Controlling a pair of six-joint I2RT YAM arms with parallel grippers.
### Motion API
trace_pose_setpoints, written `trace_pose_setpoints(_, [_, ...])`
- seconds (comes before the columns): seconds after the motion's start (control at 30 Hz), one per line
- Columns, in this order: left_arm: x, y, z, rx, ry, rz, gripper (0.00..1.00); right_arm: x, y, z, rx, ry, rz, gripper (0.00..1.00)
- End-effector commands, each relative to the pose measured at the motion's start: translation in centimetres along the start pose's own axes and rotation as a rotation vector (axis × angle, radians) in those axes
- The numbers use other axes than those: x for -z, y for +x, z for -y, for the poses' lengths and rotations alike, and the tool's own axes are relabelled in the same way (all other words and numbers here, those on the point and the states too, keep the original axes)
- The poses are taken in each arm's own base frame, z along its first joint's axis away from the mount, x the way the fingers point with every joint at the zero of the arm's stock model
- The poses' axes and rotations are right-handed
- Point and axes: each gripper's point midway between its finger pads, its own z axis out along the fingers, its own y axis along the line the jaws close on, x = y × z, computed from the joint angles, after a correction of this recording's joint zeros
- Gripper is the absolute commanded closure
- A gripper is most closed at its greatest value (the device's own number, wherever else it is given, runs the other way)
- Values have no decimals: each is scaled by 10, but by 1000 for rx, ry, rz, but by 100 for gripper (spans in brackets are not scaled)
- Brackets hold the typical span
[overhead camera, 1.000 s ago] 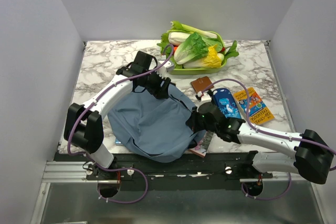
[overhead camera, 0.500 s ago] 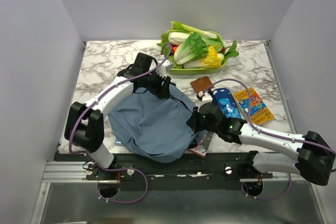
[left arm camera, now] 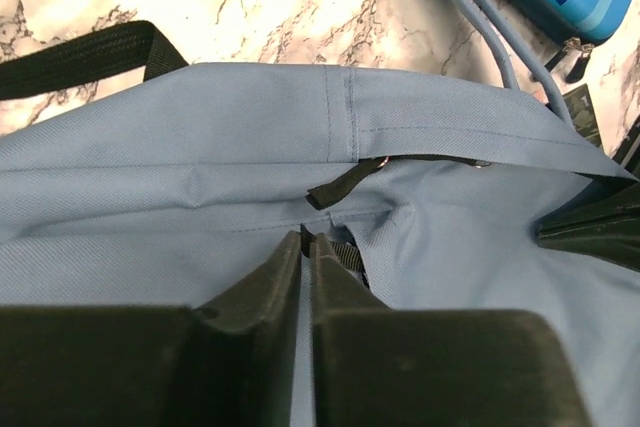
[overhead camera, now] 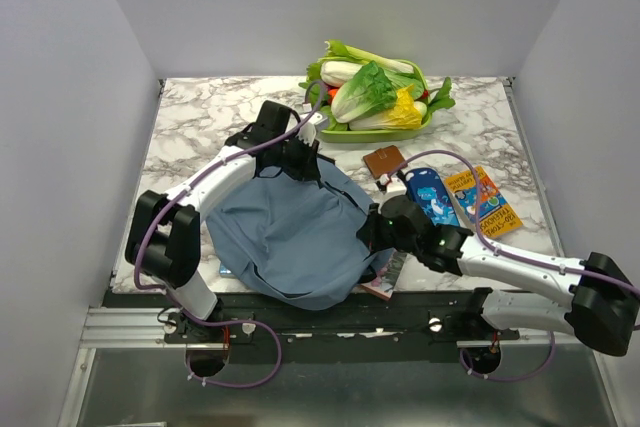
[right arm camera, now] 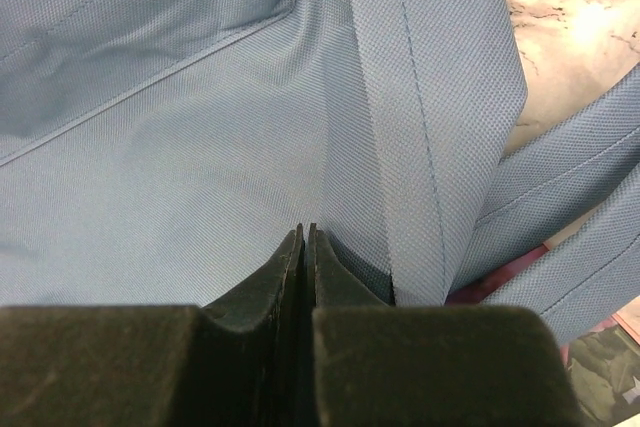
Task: Pack the student bag
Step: Unzip the student bag at the center of the board.
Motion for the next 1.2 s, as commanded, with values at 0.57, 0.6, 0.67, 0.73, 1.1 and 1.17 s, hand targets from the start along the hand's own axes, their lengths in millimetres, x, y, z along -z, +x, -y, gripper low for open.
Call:
trace_pose_setpoints(0.57, [42,-2,24,-45,-9,59,100,9,-95,-12,208,138,171,20])
trace_pose_setpoints(0.6, [44,-1,24,-48,-13,62,100,5,-97,-8,213,158,169,16])
trace_pose_setpoints(0.67, [47,3,25,-52,-22,57,100,-9,-94,-1,242,193,138,14])
trace_pose_setpoints(0.73, [48,7,25,-53,-23,47,100,-19,-91,7,247,209,111,13])
trace_pose_setpoints(1.1, [50,14,28,-46,-18,46,100,-54,-80,-14,385,73,31,15])
trace_pose_setpoints(1.17, [51,12,28,-50,-20,52,100,-56,-82,-22,396,31,43,16])
